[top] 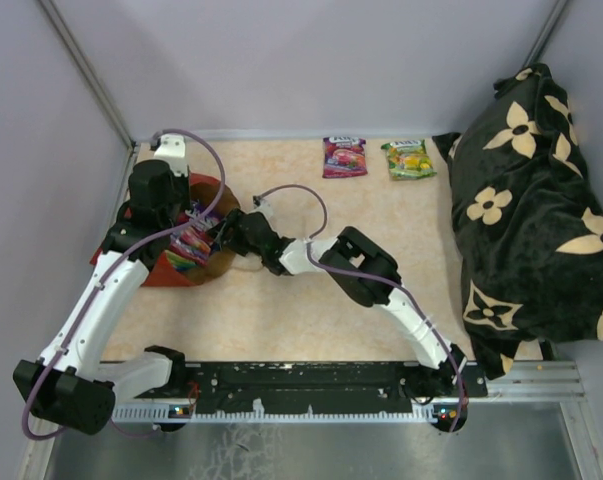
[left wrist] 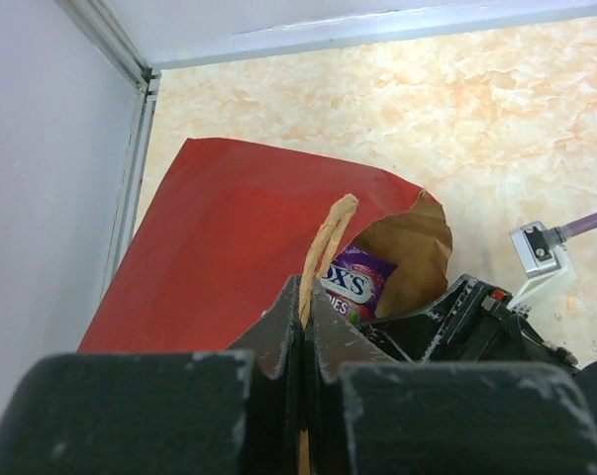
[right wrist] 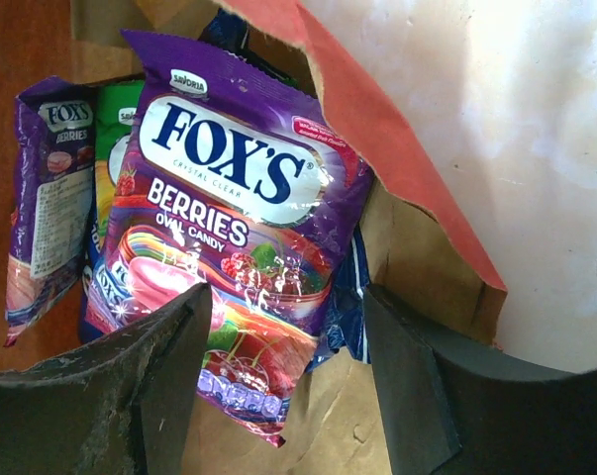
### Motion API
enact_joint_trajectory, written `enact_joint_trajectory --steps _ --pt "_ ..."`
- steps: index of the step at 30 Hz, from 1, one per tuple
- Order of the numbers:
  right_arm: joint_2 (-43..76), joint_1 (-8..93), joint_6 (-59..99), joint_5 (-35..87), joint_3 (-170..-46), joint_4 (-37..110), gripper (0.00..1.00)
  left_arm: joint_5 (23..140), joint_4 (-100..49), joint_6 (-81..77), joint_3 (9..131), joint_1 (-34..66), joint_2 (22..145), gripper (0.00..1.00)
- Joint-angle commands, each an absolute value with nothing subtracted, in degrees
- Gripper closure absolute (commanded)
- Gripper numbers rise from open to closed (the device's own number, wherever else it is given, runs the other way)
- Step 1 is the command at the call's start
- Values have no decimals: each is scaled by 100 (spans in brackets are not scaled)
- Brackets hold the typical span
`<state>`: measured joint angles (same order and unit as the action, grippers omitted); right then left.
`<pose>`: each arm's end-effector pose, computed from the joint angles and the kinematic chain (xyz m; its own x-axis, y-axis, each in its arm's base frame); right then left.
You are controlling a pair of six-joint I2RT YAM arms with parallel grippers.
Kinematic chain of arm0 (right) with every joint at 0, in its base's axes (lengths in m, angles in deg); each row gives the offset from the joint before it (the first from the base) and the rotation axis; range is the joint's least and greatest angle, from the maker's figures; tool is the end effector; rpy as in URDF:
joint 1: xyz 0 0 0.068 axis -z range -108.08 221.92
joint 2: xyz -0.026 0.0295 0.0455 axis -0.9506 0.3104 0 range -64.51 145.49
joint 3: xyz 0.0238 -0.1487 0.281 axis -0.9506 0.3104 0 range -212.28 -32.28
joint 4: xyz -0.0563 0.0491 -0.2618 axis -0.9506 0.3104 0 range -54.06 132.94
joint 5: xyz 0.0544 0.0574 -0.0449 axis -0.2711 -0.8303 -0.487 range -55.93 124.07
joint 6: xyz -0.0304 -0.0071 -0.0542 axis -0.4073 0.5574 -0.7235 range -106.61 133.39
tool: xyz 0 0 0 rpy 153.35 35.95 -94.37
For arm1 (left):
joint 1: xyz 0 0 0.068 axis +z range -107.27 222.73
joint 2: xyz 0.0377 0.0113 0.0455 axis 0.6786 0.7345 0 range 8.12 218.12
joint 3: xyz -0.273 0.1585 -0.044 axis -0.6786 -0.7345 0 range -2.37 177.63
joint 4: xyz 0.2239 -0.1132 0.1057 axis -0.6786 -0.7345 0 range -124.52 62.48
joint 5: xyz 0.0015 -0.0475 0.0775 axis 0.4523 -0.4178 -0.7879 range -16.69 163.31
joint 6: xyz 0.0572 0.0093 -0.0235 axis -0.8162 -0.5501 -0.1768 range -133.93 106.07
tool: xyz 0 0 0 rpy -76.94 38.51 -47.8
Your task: Take the snacks out of the paper bag
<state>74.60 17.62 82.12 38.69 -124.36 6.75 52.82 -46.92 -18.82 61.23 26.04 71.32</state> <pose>0.3473 0.4766 0.1332 -0.7775 0.5098 -0.3684 -0.1108 0.4656 0.8780 0.2422 -0.0552 0.4145 -0.3148 0.1777 -0.9324 -0.0213 0.9807 0.1941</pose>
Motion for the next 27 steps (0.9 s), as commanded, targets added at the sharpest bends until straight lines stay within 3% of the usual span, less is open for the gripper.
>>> enact_joint_trajectory --steps 1,6,13,15,20,24,27 --pt "7524 1732 8151 4326 -12744 1347 36 5531 -4483 -1750 6144 2638 7000 100" --pt "8147 1725 8334 4200 -13411 1341 40 5622 -4492 -1683 6144 2652 7040 100" --pt "8707 1712 8426 3951 -14001 531 63 5739 -4501 -1628 6153 2647 7103 100" --pt "8565 1695 8259 3995 -13914 455 71 5755 -4501 -1619 6152 2660 7110 100" --pt "7664 1681 7632 4079 -13261 320 74 5784 -4516 -1582 6135 2697 7131 100" --pt "6943 1677 7361 3951 -12606 38 92 5737 -4537 -1537 6121 2704 7154 100" --pt "6518 1689 7160 3633 -12303 18 100 5629 -4581 -1534 6141 2702 7209 100"
